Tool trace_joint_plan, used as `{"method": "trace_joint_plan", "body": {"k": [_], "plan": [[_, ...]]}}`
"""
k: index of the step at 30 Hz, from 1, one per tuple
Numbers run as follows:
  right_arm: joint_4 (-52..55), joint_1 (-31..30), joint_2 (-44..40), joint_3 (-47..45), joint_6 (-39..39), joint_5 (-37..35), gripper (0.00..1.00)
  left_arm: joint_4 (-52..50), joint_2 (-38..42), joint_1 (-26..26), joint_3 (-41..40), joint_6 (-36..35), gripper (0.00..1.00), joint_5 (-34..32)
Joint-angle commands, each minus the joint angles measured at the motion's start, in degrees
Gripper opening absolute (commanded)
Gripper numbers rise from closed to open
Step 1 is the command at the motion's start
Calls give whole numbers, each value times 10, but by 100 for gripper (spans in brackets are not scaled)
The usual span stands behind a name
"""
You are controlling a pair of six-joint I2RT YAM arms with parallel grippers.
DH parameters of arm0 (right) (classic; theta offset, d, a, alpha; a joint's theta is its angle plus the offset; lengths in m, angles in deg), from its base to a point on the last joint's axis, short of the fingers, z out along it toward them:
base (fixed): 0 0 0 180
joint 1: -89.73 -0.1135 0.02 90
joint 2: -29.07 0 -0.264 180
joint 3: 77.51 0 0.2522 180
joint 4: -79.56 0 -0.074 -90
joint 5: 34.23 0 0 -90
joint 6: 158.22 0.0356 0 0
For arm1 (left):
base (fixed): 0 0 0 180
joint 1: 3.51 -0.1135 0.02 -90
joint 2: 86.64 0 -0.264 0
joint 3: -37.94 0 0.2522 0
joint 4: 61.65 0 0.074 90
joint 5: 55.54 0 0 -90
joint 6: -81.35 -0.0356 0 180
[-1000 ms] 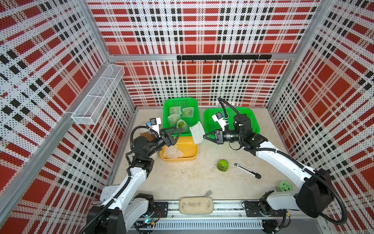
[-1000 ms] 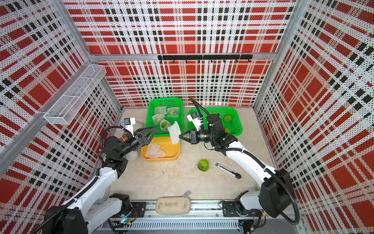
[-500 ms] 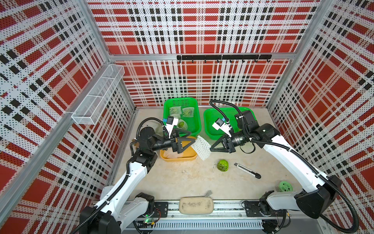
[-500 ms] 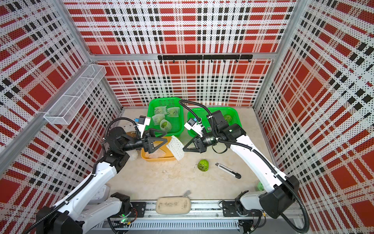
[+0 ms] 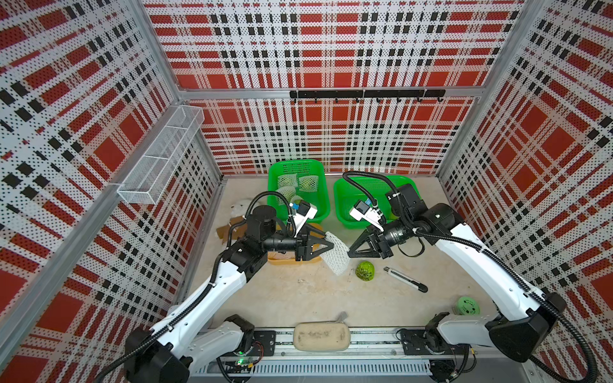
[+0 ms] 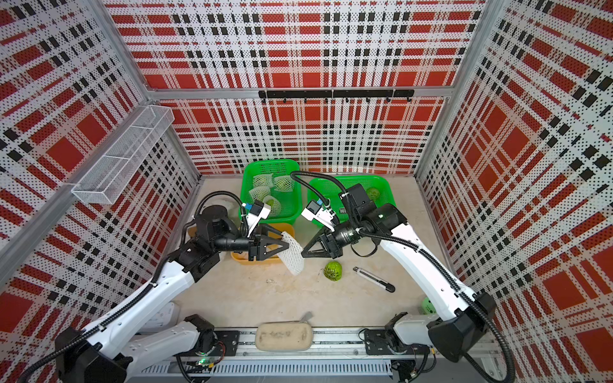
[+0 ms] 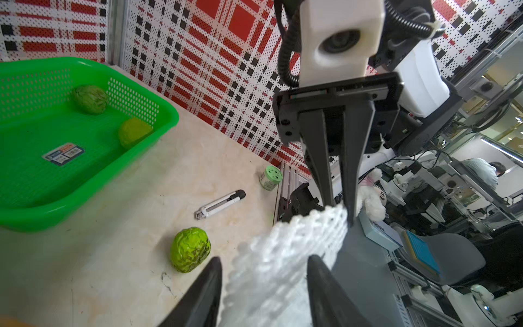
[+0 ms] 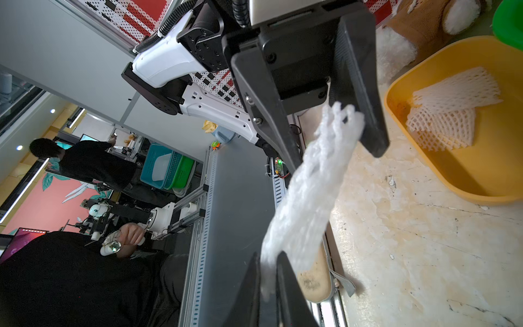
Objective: Sleeve custard apples in foam nets
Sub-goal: Open the foam net.
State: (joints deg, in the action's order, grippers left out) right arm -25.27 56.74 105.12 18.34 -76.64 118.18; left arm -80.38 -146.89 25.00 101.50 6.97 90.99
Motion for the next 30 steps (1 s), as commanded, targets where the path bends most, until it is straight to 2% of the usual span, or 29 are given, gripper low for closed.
{"method": "trace_joint_plan", "body": {"k": [1,5,6,8,10,14,17,20,22,25,28,30], "plan": [[5,5,-1,21,-21,-9,15,-18,6,-7,10,-16,47,1],[2,8,5,24,-17,-12,15,-9,15,-19,5,-9,38,9],[0,8,6,26,-15,-11,15,-5,13,-19,5,-8,32,16],[-7,9,6,27,-11,-14,18,1,9,-19,6,-3,21,28],[-17,10,6,27,-4,-20,21,8,11,-19,4,2,0,28],[-50,12,3,21,17,-25,25,61,20,-23,-12,33,0,43],[-83,19,-8,8,37,-32,33,121,17,-30,-25,74,0,66],[-106,28,-24,-7,51,-47,56,185,16,-44,-38,120,0,73],[-121,37,-44,-25,62,-67,68,261,15,-59,-56,172,0,74],[-166,52,-92,-70,88,-83,78,396,0,-82,-78,268,0,81],[-220,56,-132,-117,114,-91,81,565,-37,-99,-93,387,0,93],[-254,56,-148,-141,123,-83,78,701,-68,-107,-102,485,0,92]]}}
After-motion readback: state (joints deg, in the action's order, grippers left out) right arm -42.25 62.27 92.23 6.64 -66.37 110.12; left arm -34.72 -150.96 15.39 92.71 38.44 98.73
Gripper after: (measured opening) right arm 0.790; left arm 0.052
